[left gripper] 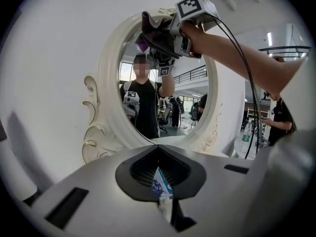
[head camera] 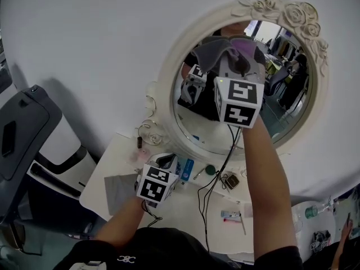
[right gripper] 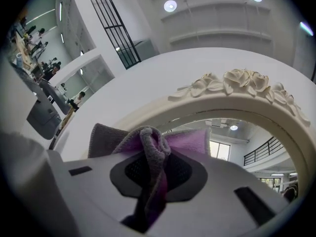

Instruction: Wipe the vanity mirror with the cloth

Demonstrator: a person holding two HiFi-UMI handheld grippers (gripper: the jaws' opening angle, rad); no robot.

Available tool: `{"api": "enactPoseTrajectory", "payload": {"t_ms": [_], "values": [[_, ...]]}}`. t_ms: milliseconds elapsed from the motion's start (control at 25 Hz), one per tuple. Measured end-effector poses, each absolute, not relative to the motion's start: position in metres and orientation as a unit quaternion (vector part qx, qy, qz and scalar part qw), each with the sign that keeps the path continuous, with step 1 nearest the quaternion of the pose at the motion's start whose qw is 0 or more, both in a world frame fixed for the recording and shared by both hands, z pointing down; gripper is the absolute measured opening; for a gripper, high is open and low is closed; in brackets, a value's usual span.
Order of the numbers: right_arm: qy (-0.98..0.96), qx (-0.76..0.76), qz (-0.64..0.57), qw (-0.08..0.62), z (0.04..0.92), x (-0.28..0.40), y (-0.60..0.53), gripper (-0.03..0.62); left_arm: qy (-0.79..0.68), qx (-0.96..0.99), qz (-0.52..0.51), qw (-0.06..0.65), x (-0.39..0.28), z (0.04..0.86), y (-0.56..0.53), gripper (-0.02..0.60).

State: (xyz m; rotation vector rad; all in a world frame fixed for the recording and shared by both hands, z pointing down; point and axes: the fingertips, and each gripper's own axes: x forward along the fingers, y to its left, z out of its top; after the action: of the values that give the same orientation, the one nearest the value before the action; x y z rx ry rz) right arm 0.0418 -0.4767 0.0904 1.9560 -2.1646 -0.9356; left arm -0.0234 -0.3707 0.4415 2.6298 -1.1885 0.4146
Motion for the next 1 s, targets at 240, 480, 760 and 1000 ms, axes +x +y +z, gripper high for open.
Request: {"api": "enactPoseTrajectory", "payload": {"t_ms": [240,480,760,1000], "values": [[-0.732,0.605,-0.302,0.078,0.156,0.021,-0.481,0.048,-0.412,0.893,0.138,0.118,-0.031,0.443,-0.372,0.002],[-0.764,0.559,-0.274,0.170,0.279,0.004,-0.490,0.048,-0.425,0.887,0.131,0.127,-0.043,0.445,-0.375,0.002],[-0.782,0.516,-0.202,0.286,0.441,0.013,-0.490,0.048,-0.434,0.885,0.118,0.122,-0.056,0.436,-0.369,0.002],[-0.741,0.542,-0.105,0.381,0.491,0.044,-0.480,0.048,-0.434,0.885,0.113,0.124,-0.063,0.435,-0.367,0.002]]}}
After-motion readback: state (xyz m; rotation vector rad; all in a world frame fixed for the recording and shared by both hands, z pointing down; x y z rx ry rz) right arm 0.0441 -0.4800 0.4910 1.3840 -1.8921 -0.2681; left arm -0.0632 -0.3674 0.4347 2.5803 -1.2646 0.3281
